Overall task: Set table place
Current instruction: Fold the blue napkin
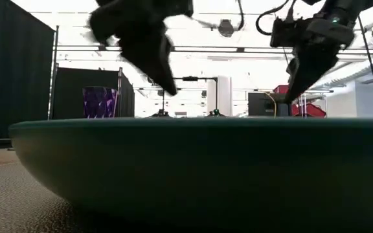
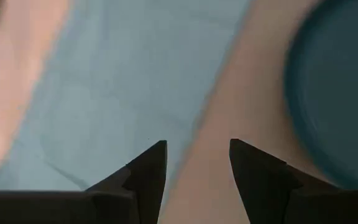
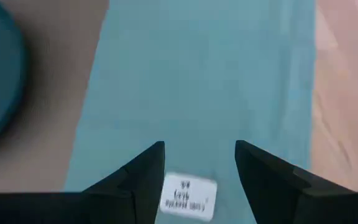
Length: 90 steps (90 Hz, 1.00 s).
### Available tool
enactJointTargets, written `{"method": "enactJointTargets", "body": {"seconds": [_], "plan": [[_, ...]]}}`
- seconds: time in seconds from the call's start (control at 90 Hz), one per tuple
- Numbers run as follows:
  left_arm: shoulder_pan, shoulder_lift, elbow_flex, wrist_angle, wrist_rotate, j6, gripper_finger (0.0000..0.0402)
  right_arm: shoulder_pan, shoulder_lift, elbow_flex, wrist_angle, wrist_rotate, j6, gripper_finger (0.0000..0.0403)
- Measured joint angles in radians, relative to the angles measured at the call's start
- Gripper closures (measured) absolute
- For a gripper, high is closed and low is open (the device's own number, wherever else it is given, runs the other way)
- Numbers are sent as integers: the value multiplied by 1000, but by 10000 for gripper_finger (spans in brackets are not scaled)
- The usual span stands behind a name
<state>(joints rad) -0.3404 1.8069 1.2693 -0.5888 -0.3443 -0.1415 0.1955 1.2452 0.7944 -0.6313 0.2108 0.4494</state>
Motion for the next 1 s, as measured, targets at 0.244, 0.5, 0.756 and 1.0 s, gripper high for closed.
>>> {"method": "enactJointTargets", "body": {"seconds": [0.244, 0.5, 0.756, 1.0], "plan": [[-5, 2, -73, 120, -47, 21, 240, 5, -1, 0, -251, -4, 115, 220], [67, 2, -75, 258, -26, 96, 240, -23, -1, 0, -454, -23, 219, 220], [94, 110, -8, 456, 84, 227, 240, -55, -1, -80, -475, -23, 220, 220], [94, 262, 165, 452, 133, 279, 240, -136, -1, -146, -368, -14, 155, 220]]}}
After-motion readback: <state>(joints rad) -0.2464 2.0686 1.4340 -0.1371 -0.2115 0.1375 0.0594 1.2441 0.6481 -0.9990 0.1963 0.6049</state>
